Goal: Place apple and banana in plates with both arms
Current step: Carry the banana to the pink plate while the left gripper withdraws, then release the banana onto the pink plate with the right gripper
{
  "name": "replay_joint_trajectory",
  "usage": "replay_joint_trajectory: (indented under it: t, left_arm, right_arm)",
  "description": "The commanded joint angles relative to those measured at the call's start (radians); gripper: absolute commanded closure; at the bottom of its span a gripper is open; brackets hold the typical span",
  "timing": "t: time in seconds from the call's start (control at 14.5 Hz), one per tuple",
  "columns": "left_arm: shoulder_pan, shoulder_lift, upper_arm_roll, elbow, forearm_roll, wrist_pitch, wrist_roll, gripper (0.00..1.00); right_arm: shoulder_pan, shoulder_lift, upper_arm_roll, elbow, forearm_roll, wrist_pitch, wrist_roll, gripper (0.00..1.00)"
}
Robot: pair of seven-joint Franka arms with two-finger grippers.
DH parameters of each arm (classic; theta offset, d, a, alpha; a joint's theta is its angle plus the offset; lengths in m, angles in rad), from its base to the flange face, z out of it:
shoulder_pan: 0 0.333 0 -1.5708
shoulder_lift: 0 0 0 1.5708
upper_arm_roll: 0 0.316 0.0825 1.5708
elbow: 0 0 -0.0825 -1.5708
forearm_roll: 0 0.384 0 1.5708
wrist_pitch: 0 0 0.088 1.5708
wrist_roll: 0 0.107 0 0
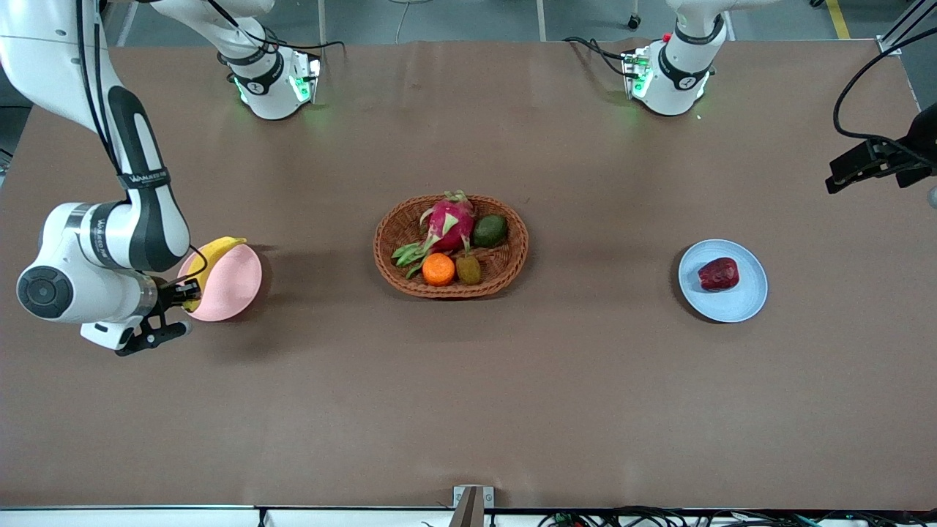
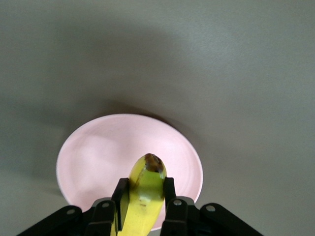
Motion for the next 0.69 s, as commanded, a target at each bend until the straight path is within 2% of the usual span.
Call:
replay_joint_trajectory:
  t: [0.0,0.21,0.28,0.35,0.41,0.48,0.62]
  left_arm:
    - [-0.027,-0.068,0.023,-0.075,-0.031,0.002,0.016,0.0]
    - [-0.035,-0.079,0.023,-0.089,-0.031,0.002,0.014,0.0]
    - [-0.033,-0.077,0.023,-0.089,-0.032,0.002,0.014,0.0]
    - [-0.033,-0.076,0.023,-0.091,-0.032,0.002,0.014,0.0]
    - [-0.033,-0.07,0.022,-0.091,-0.032,0.002,0.014,0.0]
    - [-0.035,-0.067,0.02,-0.091,-0.032,0.002,0.014,0.0]
    - [-0.036,-0.065,0.019,-0.089,-0.032,0.007,0.014,0.0]
  right_arm:
    - [-0.018,0.013,0.021,0.0,-0.021,0.04,-0.007,0.96]
    - [-0.018,0.042,0.021,0.003,-0.021,0.079,-0.007,0.95]
    - [-0.018,0.051,0.021,0.005,-0.021,0.086,-0.006,0.9]
    - [-0.018,0.053,0.021,0.005,-0.021,0.087,0.002,0.67]
    - [-0.02,0.053,0.021,0.005,-0.018,0.082,0.005,0.05]
    - [-0.018,0.051,0.021,0.005,-0.015,0.076,0.005,0.0]
    - [-0.011,0.041,0.021,0.005,-0.012,0.054,0.01,0.0]
